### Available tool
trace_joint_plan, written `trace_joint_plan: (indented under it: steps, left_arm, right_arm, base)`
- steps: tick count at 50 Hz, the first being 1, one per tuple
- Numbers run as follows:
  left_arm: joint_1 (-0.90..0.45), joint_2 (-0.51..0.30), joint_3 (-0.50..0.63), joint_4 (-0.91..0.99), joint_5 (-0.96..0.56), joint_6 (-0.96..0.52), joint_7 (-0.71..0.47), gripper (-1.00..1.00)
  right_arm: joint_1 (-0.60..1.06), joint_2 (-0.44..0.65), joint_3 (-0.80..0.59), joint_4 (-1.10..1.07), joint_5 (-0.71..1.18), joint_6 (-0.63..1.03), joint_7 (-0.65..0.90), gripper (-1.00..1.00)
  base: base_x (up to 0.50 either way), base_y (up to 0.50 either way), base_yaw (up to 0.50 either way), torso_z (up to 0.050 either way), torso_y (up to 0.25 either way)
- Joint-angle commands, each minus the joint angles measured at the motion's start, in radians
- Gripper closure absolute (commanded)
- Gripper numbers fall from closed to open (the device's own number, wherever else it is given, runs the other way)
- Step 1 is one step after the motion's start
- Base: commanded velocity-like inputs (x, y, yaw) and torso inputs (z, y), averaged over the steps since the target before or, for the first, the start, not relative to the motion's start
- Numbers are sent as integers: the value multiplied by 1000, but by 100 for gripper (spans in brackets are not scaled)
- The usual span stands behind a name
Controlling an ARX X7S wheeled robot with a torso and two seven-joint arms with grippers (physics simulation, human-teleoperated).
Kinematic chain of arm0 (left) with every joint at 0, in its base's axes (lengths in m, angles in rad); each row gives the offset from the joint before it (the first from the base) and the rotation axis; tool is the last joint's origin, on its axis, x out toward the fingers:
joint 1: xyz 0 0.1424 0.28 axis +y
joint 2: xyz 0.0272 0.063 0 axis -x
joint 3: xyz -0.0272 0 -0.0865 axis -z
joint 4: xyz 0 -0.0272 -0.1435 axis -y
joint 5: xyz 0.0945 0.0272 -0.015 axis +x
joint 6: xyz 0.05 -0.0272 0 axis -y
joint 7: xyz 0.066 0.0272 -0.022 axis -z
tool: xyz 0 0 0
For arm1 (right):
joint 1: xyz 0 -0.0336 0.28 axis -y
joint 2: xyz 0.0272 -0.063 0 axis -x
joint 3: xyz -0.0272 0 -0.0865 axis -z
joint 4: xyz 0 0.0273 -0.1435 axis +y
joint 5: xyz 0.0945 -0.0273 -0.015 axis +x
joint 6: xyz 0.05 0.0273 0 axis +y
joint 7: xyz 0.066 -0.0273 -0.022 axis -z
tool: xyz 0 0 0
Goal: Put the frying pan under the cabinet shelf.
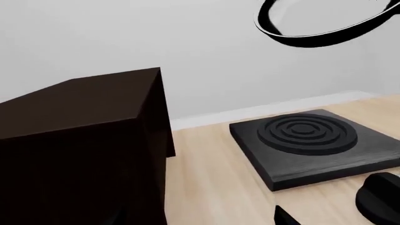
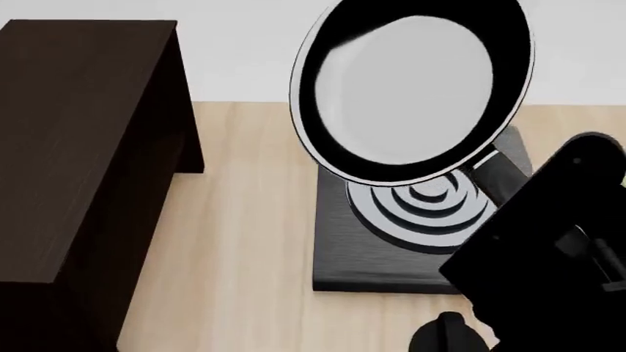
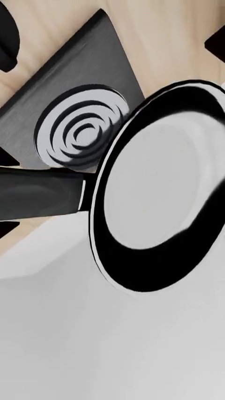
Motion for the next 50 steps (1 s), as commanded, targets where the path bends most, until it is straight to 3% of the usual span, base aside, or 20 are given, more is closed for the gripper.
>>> trace_joint_plan:
  steps: [1, 14, 24, 50]
  left_arm:
    - [15, -13, 7, 37, 22, 1, -13, -100]
    - [19, -21, 21, 88, 50, -30, -25, -100]
    - [24, -25, 38, 108, 66, -35, -28, -100]
    - [32, -36, 64, 162, 108, -56, -42, -100]
  right_arm:
    - [224, -33, -81, 24, -80, 58, -12, 100]
    - [356, -77, -195, 69, -91, 60, -71, 100]
    - [533, -115, -373, 106, -51, 74, -90, 100]
    - [526, -106, -475, 144, -82, -20, -102, 100]
  base:
    - [0, 0, 0, 0, -160]
    - [0, 0, 0, 0, -155]
    - [0, 0, 0, 0, -125]
    - [0, 0, 0, 0, -143]
